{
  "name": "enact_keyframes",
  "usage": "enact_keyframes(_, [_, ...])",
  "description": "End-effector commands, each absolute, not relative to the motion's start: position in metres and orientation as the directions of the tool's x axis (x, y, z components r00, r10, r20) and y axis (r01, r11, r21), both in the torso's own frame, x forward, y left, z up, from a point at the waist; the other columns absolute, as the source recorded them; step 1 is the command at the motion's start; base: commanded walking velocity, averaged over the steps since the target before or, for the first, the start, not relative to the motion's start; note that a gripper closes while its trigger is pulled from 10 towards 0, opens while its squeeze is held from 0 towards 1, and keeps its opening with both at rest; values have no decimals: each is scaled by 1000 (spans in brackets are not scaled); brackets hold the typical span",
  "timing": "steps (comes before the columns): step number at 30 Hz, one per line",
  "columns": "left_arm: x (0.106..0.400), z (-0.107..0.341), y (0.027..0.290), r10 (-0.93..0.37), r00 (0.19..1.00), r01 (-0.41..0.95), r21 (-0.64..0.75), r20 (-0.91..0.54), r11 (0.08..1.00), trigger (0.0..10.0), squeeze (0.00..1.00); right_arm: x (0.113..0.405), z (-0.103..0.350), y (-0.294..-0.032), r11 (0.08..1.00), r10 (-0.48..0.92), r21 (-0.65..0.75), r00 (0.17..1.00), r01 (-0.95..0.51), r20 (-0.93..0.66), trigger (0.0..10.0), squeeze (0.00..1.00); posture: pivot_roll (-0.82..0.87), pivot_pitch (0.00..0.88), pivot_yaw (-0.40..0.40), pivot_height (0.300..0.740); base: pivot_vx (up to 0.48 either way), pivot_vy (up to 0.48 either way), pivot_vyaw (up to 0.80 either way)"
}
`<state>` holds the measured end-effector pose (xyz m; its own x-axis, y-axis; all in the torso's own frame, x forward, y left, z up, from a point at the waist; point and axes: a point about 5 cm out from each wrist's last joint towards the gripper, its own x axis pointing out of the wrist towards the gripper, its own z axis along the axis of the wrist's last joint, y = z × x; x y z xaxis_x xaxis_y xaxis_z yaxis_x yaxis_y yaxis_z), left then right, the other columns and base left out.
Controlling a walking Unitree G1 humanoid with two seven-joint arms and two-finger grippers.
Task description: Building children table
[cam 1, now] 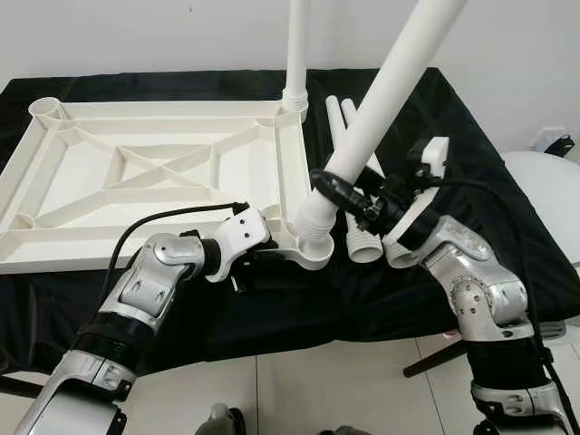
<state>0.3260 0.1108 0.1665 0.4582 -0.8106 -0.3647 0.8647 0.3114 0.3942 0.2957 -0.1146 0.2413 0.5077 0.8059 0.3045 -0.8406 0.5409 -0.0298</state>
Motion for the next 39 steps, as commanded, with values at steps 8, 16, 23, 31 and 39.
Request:
enact_keyframes(8, [321, 161, 105, -811, 454, 871, 375, -370, 316, 10000, 0, 301, 216, -121, 540, 838, -74, 527, -839, 142, 10000, 0, -25, 216, -11, 740, 0, 0, 0])
enact_keyframes(16, [321, 161, 105, -811, 456, 870, 374, -367, 320, 10000, 0, 306, 211, -130, 553, 833, -136, 550, -822, 65, 10000, 0, -29, 220, -13, 740, 0, 0, 0])
enact_keyframes(23, [320, 163, 104, -811, 459, 869, 375, -362, 325, 10000, 0, 307, 207, -128, 569, 822, -137, 566, -811, 69, 10000, 0, -28, 226, -14, 740, 0, 0, 0])
enact_keyframes(31, [319, 163, 104, -810, 462, 867, 376, -361, 326, 10000, 0, 307, 191, -124, 595, 804, -101, 591, -797, 67, 10000, 0, -25, 225, -12, 740, 0, 0, 0])
enact_keyframes(39, [318, 165, 105, -810, 462, 866, 379, -361, 325, 10000, 0, 307, 188, -119, 662, 750, -101, 656, -743, 87, 10000, 0, -24, 222, -17, 740, 0, 0, 0])
